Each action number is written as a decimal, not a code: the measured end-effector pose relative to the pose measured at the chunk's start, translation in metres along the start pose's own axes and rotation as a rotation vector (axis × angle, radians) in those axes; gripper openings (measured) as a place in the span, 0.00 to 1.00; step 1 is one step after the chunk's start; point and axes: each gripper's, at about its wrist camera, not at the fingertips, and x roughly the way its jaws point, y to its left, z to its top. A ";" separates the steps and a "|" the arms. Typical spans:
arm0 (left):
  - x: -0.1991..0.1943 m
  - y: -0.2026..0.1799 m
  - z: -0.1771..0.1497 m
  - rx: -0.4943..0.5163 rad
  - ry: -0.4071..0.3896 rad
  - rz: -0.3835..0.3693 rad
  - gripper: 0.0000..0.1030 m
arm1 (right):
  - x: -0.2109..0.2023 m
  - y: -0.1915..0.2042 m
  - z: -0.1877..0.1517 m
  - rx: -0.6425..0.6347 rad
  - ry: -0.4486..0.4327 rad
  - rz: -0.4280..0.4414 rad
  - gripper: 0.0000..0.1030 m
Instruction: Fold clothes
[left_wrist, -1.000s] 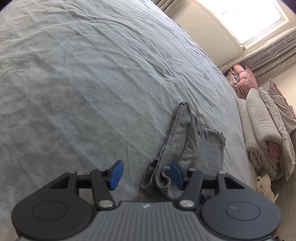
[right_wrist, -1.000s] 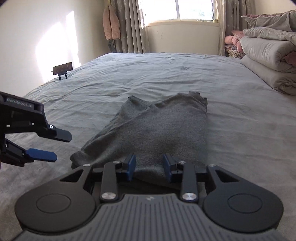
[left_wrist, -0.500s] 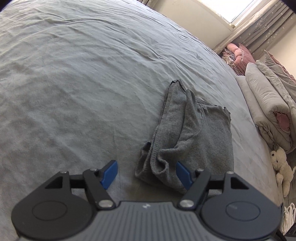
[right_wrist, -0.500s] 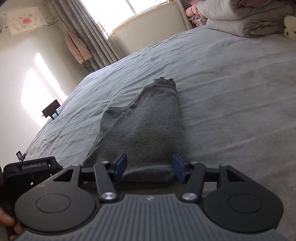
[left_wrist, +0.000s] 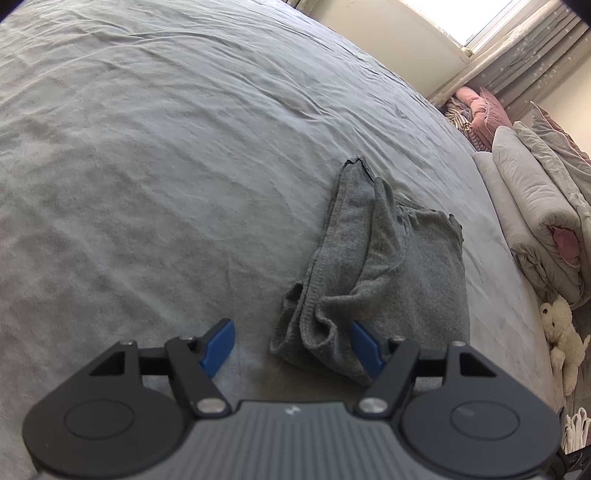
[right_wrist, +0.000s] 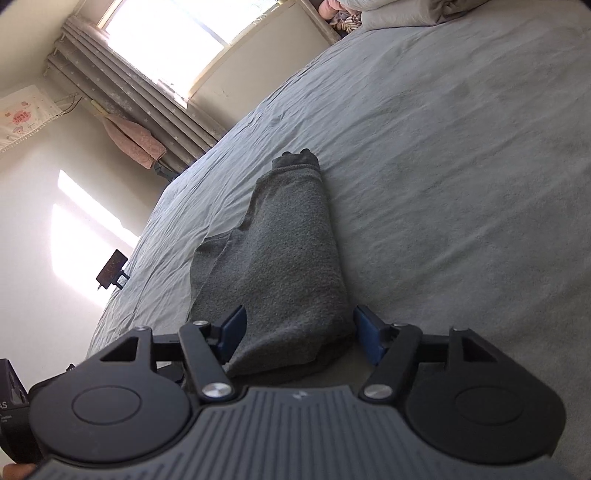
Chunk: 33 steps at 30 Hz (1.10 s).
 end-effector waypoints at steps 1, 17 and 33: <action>0.000 0.001 0.000 -0.005 0.002 -0.002 0.68 | 0.003 0.005 -0.002 -0.024 -0.005 -0.011 0.67; -0.001 0.002 0.001 -0.011 -0.016 0.033 0.52 | 0.008 0.017 -0.012 -0.084 -0.044 -0.110 0.53; -0.009 0.003 0.007 -0.013 0.011 0.008 0.61 | 0.012 0.052 -0.011 -0.325 -0.064 -0.241 0.20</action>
